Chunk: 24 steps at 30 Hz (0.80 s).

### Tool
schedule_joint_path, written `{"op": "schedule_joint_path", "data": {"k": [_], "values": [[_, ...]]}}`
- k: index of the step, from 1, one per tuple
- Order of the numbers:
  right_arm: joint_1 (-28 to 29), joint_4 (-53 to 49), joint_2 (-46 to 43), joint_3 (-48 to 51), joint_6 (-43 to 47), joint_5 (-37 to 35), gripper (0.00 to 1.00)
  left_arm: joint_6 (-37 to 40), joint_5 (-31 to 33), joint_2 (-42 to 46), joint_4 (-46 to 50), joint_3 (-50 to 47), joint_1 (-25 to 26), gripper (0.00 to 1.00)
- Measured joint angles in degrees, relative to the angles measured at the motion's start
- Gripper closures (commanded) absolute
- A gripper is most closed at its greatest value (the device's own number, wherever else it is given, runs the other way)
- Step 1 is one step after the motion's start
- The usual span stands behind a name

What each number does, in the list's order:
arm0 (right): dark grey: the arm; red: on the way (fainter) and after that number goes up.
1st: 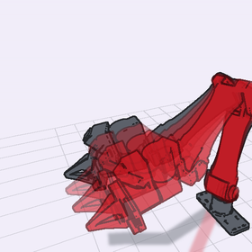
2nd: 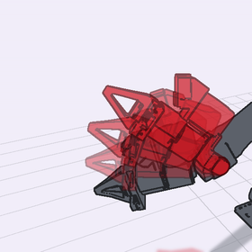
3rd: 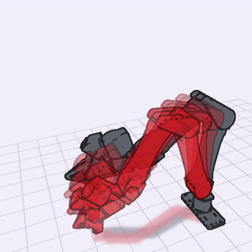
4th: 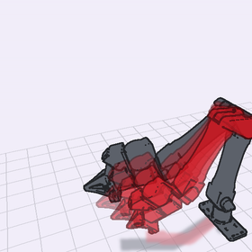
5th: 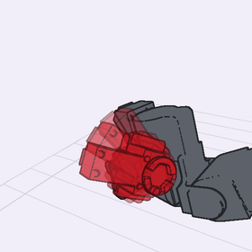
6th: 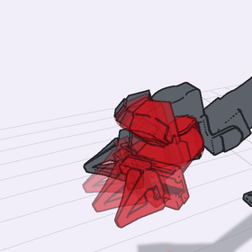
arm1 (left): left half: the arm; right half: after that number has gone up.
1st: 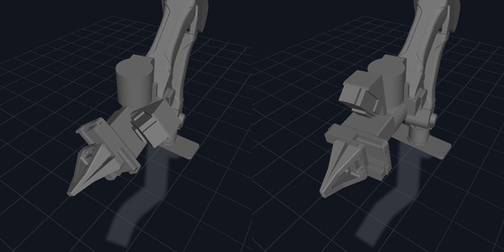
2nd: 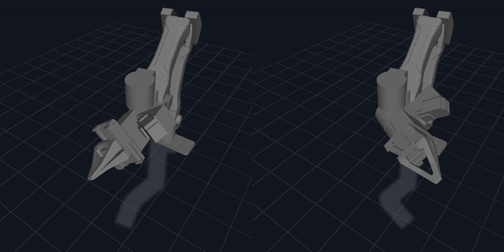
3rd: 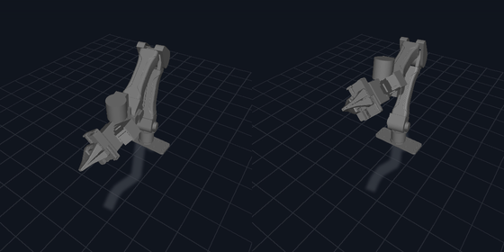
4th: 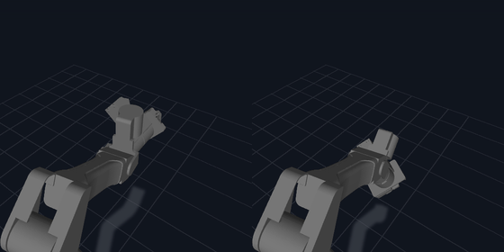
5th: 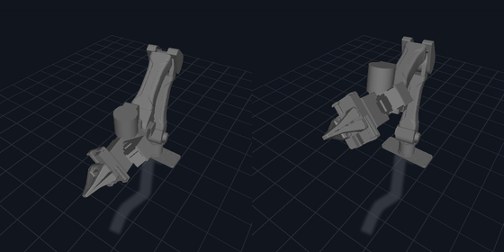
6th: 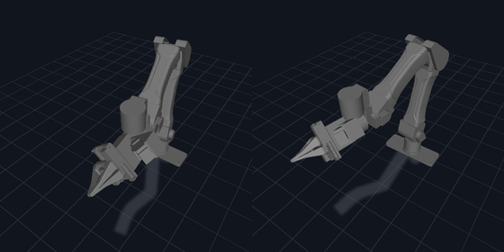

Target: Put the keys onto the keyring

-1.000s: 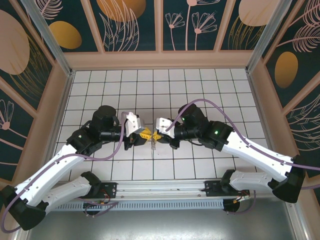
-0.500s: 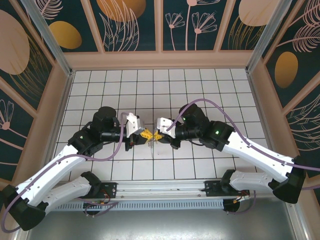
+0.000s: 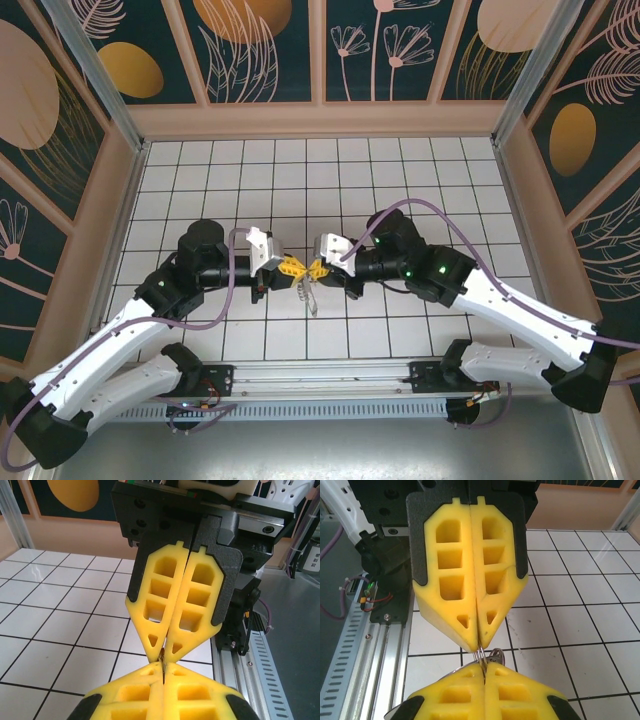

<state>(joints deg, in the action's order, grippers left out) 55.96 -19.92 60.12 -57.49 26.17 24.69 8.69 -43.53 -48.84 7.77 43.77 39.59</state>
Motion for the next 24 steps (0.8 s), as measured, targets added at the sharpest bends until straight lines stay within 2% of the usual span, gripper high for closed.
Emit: {"op": "schedule_joint_path", "data": {"k": [10, 15, 18, 21, 24], "values": [[0.0, 1.03, -0.57, 0.74, -1.29, 0.35, 0.86, -0.17, -0.48, 0.02, -0.74, -0.02, 0.17, 1.0], [0.0, 1.57, -1.07, 1.51, -1.27, 0.33, 0.85, -0.24, -0.68, 0.07, -1.14, -0.02, 0.17, 1.0], [0.0, 1.79, -1.2, 1.84, -1.25, -0.07, 0.89, -0.26, -0.83, 0.13, -1.16, -0.02, 0.17, 1.0], [0.0, 2.12, -1.2, 2.1, -1.49, -0.76, 0.98, -0.26, -0.83, 0.13, -1.14, -0.02, 0.17, 1.0], [0.0, 2.23, -1.27, 2.19, -2.14, -0.96, 0.99, -0.26, -0.83, 0.24, -1.14, -0.09, 0.17, 1.0]]}}
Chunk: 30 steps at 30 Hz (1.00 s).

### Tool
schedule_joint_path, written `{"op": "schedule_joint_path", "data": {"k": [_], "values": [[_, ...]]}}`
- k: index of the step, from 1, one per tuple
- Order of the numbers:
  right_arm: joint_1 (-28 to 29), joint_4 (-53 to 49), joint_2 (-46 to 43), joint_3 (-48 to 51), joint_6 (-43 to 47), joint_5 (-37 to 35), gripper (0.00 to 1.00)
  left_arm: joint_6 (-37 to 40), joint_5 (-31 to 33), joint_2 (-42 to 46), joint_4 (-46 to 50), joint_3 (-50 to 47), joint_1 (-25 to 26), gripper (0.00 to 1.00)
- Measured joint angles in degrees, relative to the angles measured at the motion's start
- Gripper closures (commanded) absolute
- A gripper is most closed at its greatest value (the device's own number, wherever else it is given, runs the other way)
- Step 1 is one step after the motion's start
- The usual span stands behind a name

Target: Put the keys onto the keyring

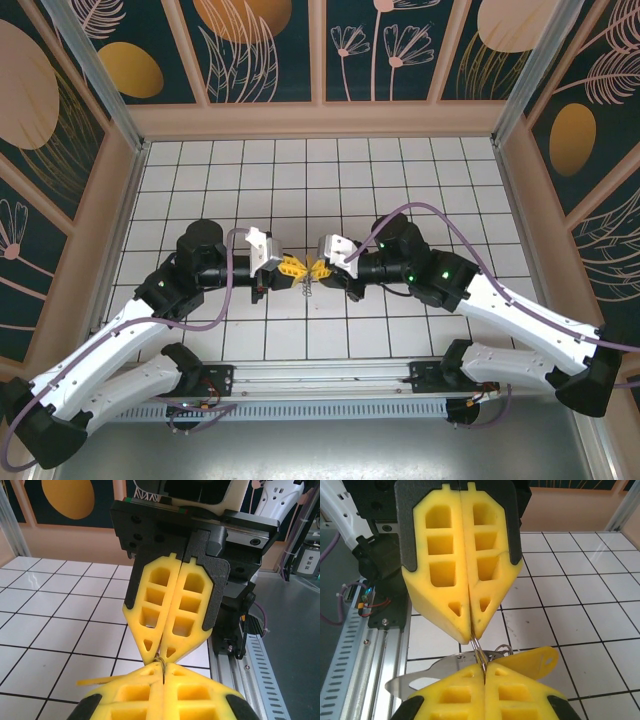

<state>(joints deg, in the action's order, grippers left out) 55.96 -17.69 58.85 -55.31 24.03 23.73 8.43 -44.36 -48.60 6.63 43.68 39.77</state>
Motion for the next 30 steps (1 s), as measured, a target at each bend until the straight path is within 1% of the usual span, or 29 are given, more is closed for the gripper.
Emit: {"op": "schedule_joint_path", "data": {"k": [9, 21, 24, 26, 28, 30], "values": [[0.0, 1.11, 0.59, 0.44, -0.15, -0.15, 0.98, 0.0, 0.52, 0.39, 0.02, -0.04, -0.02, 1.0], [0.0, 1.44, 1.42, 0.74, -0.33, -0.37, 0.87, 0.0, 0.87, 0.48, -0.09, -0.04, 0.0, 1.0], [0.0, 1.44, 1.42, 0.74, -0.42, -0.37, 0.88, 0.0, 0.87, 0.48, -0.46, -0.04, 0.0, 1.0], [0.0, 1.46, 1.42, 0.74, -0.44, -0.37, 0.91, 0.0, 0.85, 0.46, -0.46, -0.04, 0.0, 1.0], [0.0, 1.95, 1.4, 0.98, -0.5, -0.35, 0.88, 0.0, 0.85, 0.48, -0.46, -0.04, -0.02, 1.0], [0.0, 2.56, 1.27, 1.49, -0.61, -0.28, 0.8, 0.0, 0.85, 0.48, -0.46, -0.04, 0.0, 1.0]]}}
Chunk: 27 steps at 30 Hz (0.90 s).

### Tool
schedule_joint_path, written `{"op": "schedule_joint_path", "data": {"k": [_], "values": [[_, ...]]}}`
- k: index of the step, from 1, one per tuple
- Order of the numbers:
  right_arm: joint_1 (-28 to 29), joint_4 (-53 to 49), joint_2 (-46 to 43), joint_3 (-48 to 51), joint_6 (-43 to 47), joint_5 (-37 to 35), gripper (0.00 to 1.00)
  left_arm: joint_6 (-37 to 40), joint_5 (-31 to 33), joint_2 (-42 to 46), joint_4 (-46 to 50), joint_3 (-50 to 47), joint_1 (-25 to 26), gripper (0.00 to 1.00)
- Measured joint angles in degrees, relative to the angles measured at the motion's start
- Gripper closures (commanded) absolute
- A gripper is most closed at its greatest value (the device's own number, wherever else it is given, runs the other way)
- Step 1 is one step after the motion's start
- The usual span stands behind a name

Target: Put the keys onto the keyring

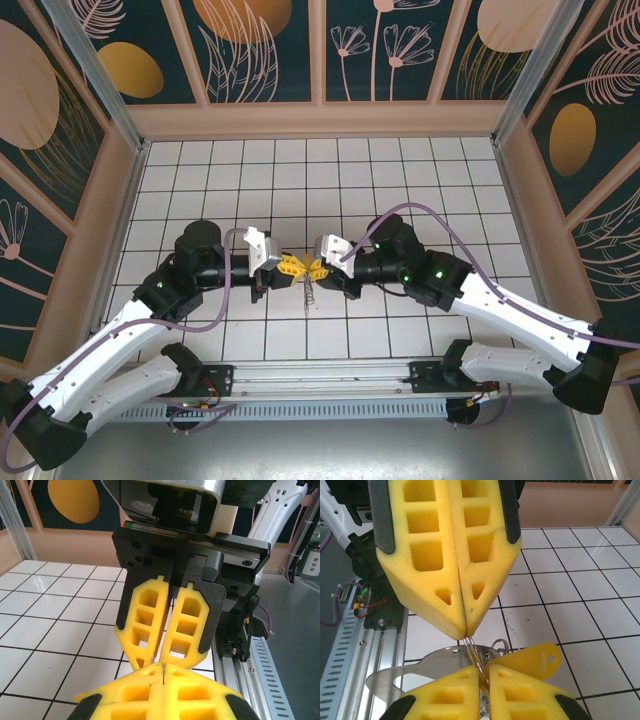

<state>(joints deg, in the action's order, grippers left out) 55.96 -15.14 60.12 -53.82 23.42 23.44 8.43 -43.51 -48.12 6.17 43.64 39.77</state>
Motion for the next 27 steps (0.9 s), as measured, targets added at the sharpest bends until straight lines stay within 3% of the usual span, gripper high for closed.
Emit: {"op": "schedule_joint_path", "data": {"k": [4, 15, 18, 23, 27], "values": [[-0.07, 0.37, -0.13, 0.35, -0.33, -0.09, 0.72, 0.0, -0.2, 0.22, -0.02, 0.0, 0.0, 1.0], [-0.17, 3.72, -1.49, 1.14, -0.48, 0.46, 0.73, -0.15, -0.66, 0.42, -0.04, 0.0, 0.0, 1.0], [-0.26, 4.61, -1.46, 1.16, -0.52, 1.18, 0.79, -0.15, -0.74, 0.42, -0.09, 0.0, 0.0, 1.0], [-0.26, 4.9, -1.03, 1.18, -1.01, 3.1, 1.0, -0.15, -0.57, 0.42, -0.5, 0.0, -0.09, 1.0], [-0.39, 4.66, -0.98, 1.16, -1.01, 3.45, 1.0, -0.13, -0.33, 0.39, -0.42, 0.0, -0.17, 1.0]]}}
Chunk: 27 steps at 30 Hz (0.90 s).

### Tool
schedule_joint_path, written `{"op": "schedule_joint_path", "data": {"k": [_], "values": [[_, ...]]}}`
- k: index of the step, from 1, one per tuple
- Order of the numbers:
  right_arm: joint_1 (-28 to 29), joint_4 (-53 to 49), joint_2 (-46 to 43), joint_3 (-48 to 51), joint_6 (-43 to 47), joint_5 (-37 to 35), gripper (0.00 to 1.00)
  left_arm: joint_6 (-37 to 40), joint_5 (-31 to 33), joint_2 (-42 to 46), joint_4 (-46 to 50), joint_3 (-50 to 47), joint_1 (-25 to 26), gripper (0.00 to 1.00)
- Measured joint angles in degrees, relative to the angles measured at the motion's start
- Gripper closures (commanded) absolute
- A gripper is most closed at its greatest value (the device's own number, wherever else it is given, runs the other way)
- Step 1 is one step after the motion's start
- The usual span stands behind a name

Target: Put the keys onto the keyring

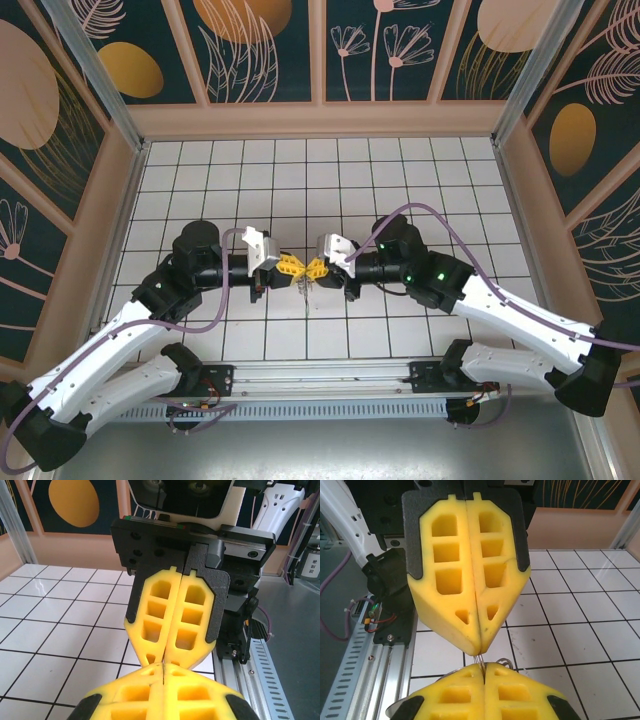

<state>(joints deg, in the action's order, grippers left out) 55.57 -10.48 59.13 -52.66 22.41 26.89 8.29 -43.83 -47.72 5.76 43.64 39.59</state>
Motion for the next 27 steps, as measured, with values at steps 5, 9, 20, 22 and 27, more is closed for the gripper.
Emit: {"op": "schedule_joint_path", "data": {"k": [5, 9, 20, 22, 27], "values": [[-0.04, -0.42, 0.0, 0.0, 0.68, -0.11, 1.0, 0.46, 0.7, -0.28, 0.98, 0.33, 0.07, 0.85], [-0.09, -2.62, 0.2, -0.87, 1.92, -1.29, 1.0, 2.01, 2.08, -1.33, 5.27, 2.34, 0.11, 0.75], [1.2, -9.97, 6.58, -6.88, 7.15, -5.84, 1.0, 6.27, 5.6, -4.92, 13.44, 4.72, 0.11, 0.87], [1.33, -10.97, 7.08, -7.23, 7.76, -6.38, 1.0, 6.91, 5.68, -5.57, 14.01, 4.76, 0.11, 0.92], [1.75, -12.7, 7.17, -7.8, 8.81, -7.41, 1.0, 7.54, 6.05, -5.95, 13.97, 4.76, 0.11, 1.0]]}}
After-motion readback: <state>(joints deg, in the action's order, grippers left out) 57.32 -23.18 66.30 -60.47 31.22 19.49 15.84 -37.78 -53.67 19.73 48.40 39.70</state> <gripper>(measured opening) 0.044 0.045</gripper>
